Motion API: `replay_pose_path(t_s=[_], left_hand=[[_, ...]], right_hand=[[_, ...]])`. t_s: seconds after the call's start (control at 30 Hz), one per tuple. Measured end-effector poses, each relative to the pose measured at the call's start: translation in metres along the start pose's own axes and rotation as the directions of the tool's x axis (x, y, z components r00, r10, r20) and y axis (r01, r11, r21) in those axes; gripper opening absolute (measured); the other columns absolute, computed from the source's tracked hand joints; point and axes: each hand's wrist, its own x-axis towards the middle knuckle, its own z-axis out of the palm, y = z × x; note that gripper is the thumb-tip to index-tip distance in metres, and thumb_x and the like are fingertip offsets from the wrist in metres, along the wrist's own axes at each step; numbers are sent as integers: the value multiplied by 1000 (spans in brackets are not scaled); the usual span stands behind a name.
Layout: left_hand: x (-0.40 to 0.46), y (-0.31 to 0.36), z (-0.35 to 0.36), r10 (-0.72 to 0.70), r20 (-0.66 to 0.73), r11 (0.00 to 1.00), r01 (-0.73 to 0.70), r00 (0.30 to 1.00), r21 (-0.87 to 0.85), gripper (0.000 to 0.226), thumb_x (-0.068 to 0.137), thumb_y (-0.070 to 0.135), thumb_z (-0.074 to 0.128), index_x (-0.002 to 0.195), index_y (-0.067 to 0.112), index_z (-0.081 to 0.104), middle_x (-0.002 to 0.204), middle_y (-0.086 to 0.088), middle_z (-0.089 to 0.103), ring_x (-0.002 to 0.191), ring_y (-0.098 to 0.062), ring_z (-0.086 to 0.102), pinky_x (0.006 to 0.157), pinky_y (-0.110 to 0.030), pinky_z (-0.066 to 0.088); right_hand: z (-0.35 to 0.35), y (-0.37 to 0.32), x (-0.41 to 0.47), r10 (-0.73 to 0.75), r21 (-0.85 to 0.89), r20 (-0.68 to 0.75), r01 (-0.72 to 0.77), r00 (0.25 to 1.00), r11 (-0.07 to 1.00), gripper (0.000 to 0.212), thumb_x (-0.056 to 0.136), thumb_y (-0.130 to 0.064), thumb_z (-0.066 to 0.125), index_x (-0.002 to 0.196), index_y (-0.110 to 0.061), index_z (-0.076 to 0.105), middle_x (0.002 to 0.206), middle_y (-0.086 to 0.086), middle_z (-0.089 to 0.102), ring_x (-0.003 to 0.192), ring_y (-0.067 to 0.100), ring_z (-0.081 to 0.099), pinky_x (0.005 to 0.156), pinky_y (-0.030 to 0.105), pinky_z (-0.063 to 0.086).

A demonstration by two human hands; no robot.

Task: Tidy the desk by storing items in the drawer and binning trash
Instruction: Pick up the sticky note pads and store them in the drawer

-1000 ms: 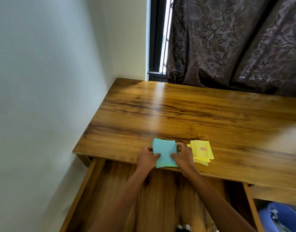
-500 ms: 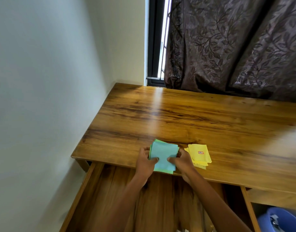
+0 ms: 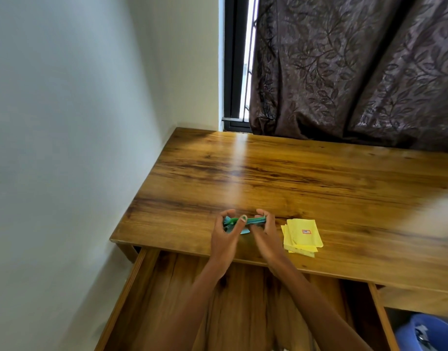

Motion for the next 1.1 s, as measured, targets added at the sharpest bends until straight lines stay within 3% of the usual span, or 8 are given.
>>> replay_pose_path(t_s=[0.17,0.27,0.4,0.5,0.7,0.93,1.0,1.1], left_hand=[[13,5,1,1,-145,996,-14,989,-92,25,89,24,63,111,17,55,104,-2,62,89,-11,61,66,-19,53],[20,7,4,-70,-135,991,54,988,-120,22,92,26,59,112,17,55,102,-4,60,83,-11,60,55,-16,50],[27,8,9,-187,-87,976,174,979,-133,24,97,30,48,116,15,50,93,-3,57,73,-11,57,46,-13,45],[28,8,10,-173,-94,982,165,980,-91,23,98,32,46,112,13,49,93,-6,56,73,-12,56,50,-15,46],[24,-2,11,-73,-105,989,58,992,-138,37,98,40,40,116,9,48,100,-12,56,91,-22,57,76,-33,48],[23,-1,6,-185,-48,976,178,982,-126,38,98,43,39,116,11,49,94,-7,56,81,-13,57,61,-15,48],[19,2,1,-158,-11,977,155,987,-145,38,98,37,40,119,6,47,96,-7,55,81,-11,56,59,-10,47],[6,4,-11,-76,19,981,78,997,-176,42,92,35,52,122,6,47,103,-8,58,91,-14,58,68,-15,49]], right_hand=[[4,-2,10,-25,-35,-31,24,999,999,38,94,-17,51,128,-19,37,117,4,50,103,14,53,63,12,45],[7,-1,16,-35,-111,-28,31,999,993,38,94,-18,52,129,-17,38,115,4,52,101,14,53,60,12,44],[10,2,22,-23,-105,3,23,1000,994,45,92,-20,55,131,-16,33,117,7,52,100,16,55,68,18,48],[11,0,20,-34,-75,2,34,999,997,41,95,-21,50,131,-13,32,109,4,51,93,13,54,64,16,47],[10,2,15,-152,-212,-79,132,985,968,32,95,-23,49,124,-13,41,105,-3,51,95,10,53,58,8,41],[8,18,11,-109,-281,-25,98,994,955,32,95,-12,47,127,-10,39,118,6,52,108,14,52,75,15,46],[7,17,9,-122,-278,-30,109,992,954,31,95,-11,47,126,-10,41,117,6,54,105,12,51,74,16,45],[8,15,5,-149,-265,-62,127,987,956,34,94,-12,50,127,-12,44,117,6,57,103,13,54,77,23,50]])
